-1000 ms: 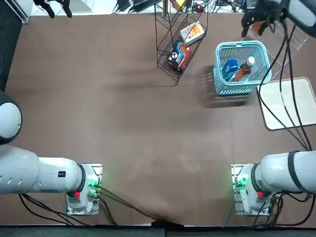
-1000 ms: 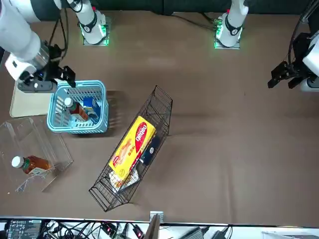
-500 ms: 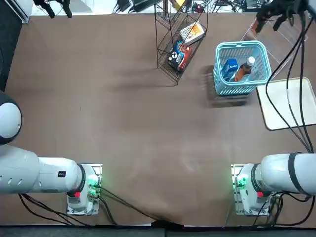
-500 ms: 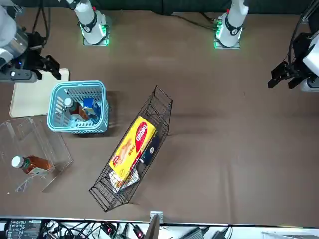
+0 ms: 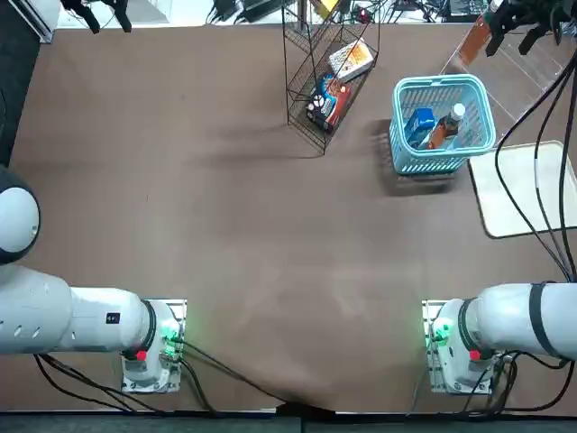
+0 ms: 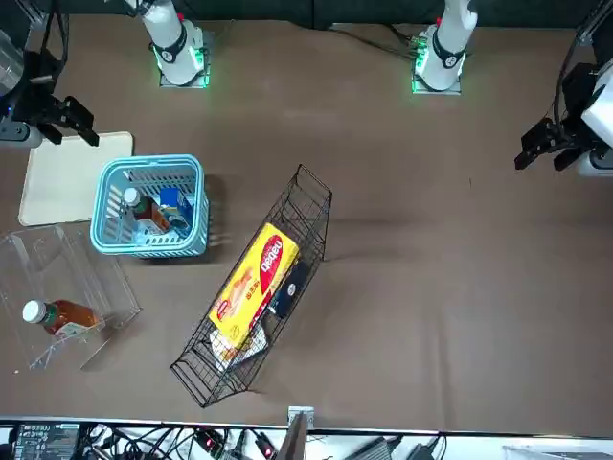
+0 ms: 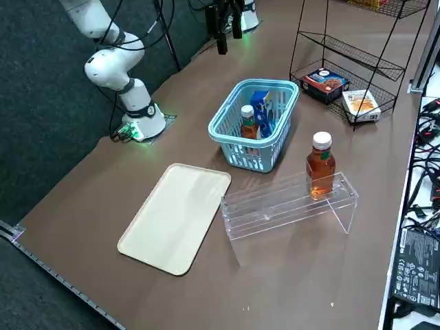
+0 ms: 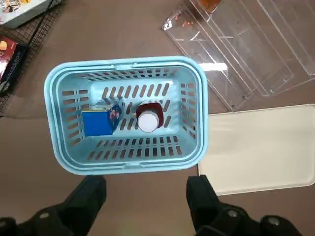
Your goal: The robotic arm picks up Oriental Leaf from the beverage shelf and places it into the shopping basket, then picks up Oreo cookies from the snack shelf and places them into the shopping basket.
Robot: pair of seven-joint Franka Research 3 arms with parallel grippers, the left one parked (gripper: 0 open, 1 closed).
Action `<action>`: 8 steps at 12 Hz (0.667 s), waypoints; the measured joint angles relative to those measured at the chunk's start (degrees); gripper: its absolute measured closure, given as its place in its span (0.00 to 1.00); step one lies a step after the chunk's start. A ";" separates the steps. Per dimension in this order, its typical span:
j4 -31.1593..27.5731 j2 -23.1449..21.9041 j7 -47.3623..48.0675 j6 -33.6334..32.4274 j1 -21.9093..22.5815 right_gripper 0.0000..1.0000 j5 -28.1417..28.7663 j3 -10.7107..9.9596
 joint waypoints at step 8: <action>3.66 2.72 0.00 0.06 0.10 0.00 0.00 -0.14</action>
